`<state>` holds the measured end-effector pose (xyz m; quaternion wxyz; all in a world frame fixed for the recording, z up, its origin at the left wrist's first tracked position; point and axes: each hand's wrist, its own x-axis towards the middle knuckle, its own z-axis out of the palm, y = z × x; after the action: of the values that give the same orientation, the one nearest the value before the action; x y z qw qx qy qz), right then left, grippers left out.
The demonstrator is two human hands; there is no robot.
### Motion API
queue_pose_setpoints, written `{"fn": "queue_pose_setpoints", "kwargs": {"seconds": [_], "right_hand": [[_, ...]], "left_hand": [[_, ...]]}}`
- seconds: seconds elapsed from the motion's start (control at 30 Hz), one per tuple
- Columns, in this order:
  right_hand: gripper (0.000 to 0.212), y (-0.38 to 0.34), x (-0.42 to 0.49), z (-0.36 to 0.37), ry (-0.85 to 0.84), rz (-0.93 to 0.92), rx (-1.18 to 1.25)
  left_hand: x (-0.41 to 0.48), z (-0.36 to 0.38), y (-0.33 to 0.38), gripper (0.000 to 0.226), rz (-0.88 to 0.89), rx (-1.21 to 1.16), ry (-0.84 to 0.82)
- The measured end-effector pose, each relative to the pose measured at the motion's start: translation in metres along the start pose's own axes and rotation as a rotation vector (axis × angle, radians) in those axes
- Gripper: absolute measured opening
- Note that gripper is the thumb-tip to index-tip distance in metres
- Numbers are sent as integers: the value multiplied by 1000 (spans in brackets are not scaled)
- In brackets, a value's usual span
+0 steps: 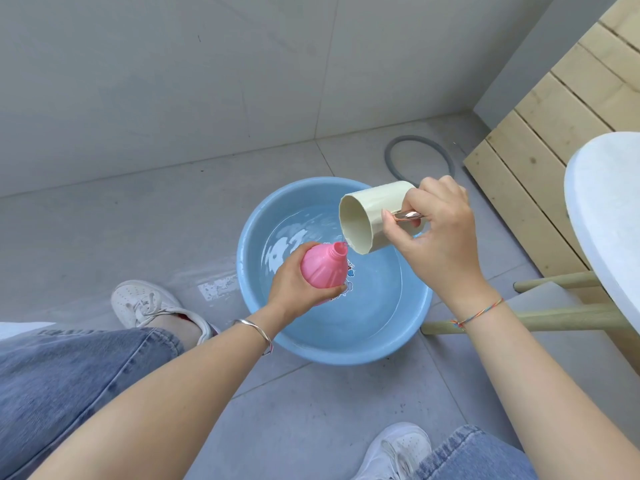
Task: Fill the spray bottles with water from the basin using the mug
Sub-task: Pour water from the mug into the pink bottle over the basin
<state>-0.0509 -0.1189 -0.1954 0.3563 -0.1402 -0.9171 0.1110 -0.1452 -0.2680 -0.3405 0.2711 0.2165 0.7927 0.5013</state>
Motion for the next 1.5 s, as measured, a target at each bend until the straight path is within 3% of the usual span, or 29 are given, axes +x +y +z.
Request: {"fn": "queue_pose_setpoints", "kwargs": {"seconds": [0.13,0.3,0.43,0.53,0.73,0.93,1.13,1.33,1.5], "right_hand": [[40,12,-6,3,81,333,125],[47,31,-20,8,226,1014,656],[40,32,-17,2,296,1252,821],[37,22,-3,-14,350,1299,964],[50,10,41,-74,468,1202,1093],[36,24,54,-160,622,1212,1058],[33,59,10,-231,810,1245,907],[33,78,-48,-256,917,1358,796],[39,88,-82,-265,946,1385,812]], "left_hand": [[-1,-1,0,78,-2,-35,13],[-3,-8,6,76,30,-68,27],[-6,-18,27,78,65,-84,14],[-9,-27,51,77,100,-76,-2],[-17,-43,116,74,226,-54,-60],[-36,-40,197,74,348,-93,-129],[-59,-10,254,72,428,-104,-197],[-88,33,290,71,474,-113,-311],[-110,68,309,83,475,-136,-381]]}}
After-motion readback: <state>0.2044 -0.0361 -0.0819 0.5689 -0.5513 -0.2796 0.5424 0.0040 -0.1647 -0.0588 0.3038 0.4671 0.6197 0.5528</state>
